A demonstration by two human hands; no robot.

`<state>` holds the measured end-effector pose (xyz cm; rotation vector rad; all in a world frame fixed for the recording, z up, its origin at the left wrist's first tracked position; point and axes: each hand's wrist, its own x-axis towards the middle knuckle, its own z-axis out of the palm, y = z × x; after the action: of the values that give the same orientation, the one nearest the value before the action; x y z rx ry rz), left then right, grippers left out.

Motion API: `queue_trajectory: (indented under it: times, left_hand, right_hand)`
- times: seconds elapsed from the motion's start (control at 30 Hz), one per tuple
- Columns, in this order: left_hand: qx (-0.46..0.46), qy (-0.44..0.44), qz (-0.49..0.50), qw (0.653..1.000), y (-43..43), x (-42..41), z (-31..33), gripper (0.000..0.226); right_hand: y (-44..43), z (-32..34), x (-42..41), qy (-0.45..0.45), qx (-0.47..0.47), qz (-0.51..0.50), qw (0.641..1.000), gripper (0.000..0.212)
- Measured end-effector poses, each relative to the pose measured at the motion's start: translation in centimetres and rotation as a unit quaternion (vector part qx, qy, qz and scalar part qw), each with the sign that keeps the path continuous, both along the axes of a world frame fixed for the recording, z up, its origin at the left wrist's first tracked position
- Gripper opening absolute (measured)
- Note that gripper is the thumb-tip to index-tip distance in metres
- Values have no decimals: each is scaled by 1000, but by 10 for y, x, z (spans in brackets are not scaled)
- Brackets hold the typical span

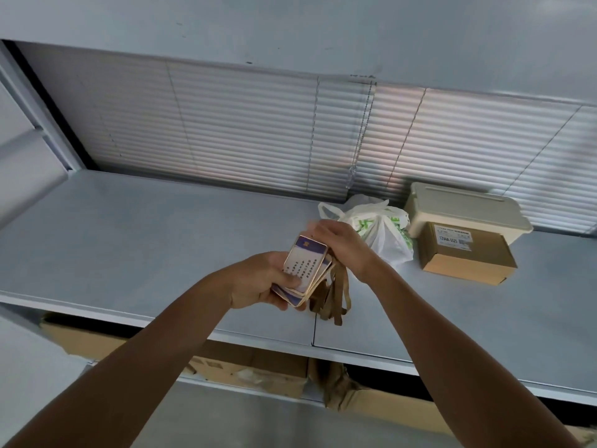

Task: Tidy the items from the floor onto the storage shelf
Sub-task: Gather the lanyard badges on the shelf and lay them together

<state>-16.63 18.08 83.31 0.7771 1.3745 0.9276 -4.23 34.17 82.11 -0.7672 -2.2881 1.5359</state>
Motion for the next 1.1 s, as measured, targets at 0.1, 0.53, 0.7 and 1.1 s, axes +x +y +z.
queue_trajectory:
  times: [0.1, 0.53, 0.7, 1.1]
  left_hand:
    - [35, 5, 48, 998, 6, -12, 9, 29]
    - [40, 32, 290, 956, 76, -89, -25, 25]
    - [-43, 34, 287, 957, 93, -96, -88, 35]
    - [-15, 126, 245, 961, 203, -140, -167, 31]
  right_hand:
    - [12, -1, 19, 80, -145, 46, 985, 64]
    - [-27, -66, 51, -104, -124, -4, 987, 15]
    - [-58, -90, 38, -123, -153, -98, 976, 18]
    - [-55, -165, -50, -107, -106, -274, 950, 35]
